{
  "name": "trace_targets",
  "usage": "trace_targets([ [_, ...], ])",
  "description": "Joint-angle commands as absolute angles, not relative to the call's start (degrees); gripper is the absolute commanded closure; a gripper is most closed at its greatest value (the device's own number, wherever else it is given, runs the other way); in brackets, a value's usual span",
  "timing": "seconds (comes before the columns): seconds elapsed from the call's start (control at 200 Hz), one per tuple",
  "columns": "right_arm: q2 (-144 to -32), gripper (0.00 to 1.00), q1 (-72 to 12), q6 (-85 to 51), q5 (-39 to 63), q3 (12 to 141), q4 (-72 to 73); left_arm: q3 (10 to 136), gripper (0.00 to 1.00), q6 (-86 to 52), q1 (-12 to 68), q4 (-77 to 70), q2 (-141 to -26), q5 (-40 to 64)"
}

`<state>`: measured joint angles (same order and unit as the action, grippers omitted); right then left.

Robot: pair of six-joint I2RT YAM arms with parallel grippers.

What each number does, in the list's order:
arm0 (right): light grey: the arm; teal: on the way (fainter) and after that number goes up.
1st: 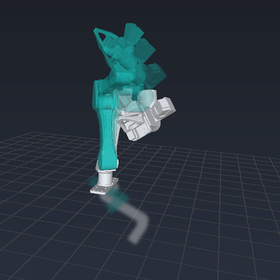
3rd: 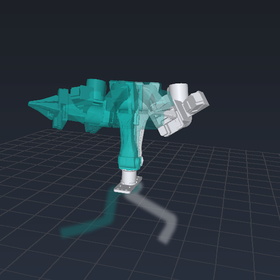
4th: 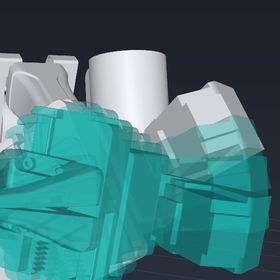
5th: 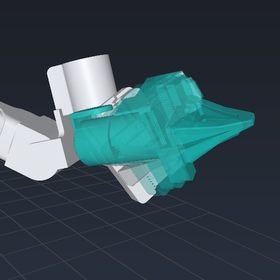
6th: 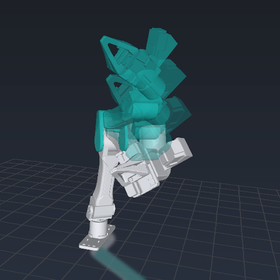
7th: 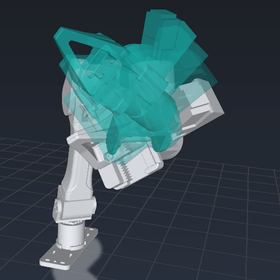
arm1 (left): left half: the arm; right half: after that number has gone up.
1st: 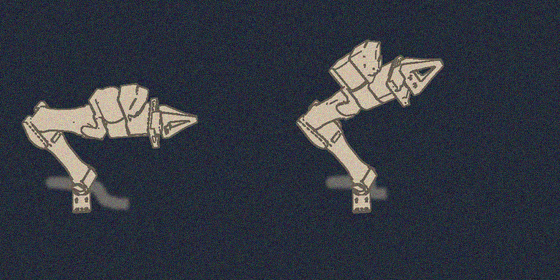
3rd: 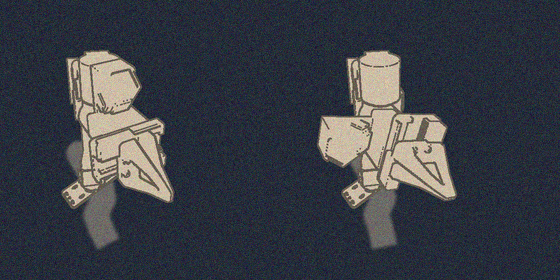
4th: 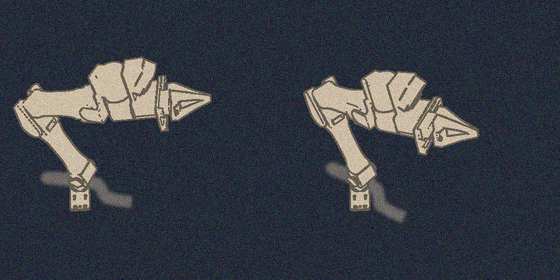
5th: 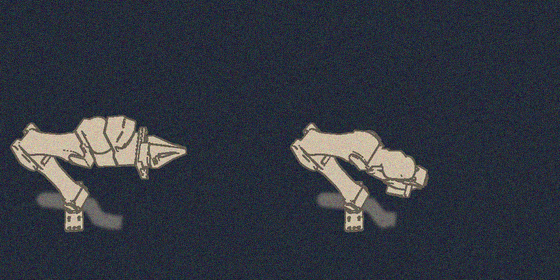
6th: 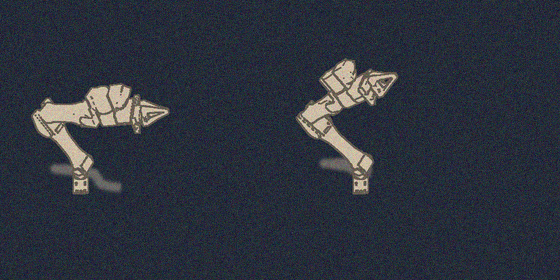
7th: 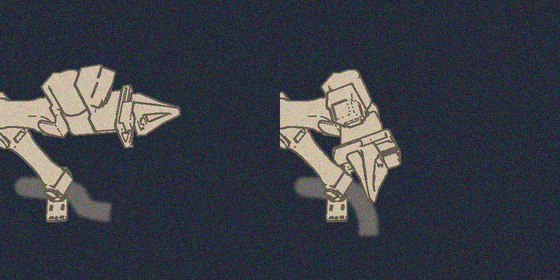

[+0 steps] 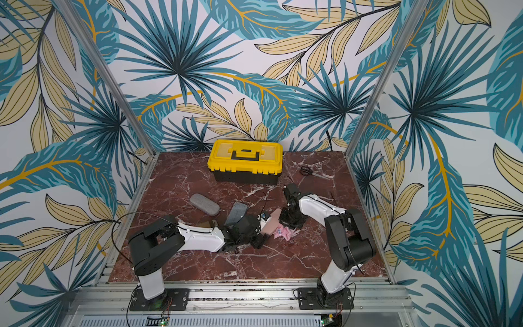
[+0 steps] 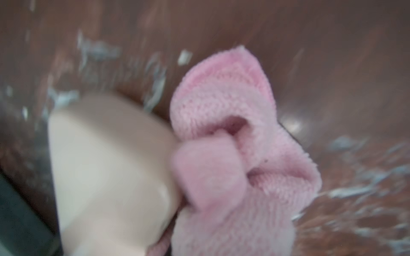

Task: Wipe the eyeglass case
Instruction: Wipe the dirt from the eyeglass case.

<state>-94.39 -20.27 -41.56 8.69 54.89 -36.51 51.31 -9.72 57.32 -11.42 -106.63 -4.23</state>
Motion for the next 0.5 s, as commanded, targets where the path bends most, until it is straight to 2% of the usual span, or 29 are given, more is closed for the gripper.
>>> trace_targets([
  [0.0, -91.2, 1.0, -26.0, -50.7, 19.0, 50.5, -25.3, 51.6, 1.0, -8.9, 57.5, -3.3, -110.7, -0.3],
  [0.165, -91.5, 1.0, -26.3, -50.2, 19.2, 54.0, -25.2, 51.3, 1.0, -8.4, 57.7, -3.5, -110.5, 0.2],
  [0.3, -97.7, 1.0, -19.7, -42.5, 14.8, 63.5, -31.4, 50.9, 1.0, -8.2, 58.2, -3.7, -110.4, 0.4],
  [0.396, -102.6, 1.0, -14.4, -35.9, 4.6, 71.5, -40.2, 50.6, 1.0, -8.3, 58.4, -3.9, -110.3, 0.2],
  [0.491, -103.9, 1.0, -13.6, -29.4, -7.5, 76.7, -47.7, 50.5, 1.0, -8.5, 58.5, -4.0, -110.3, 0.0],
])
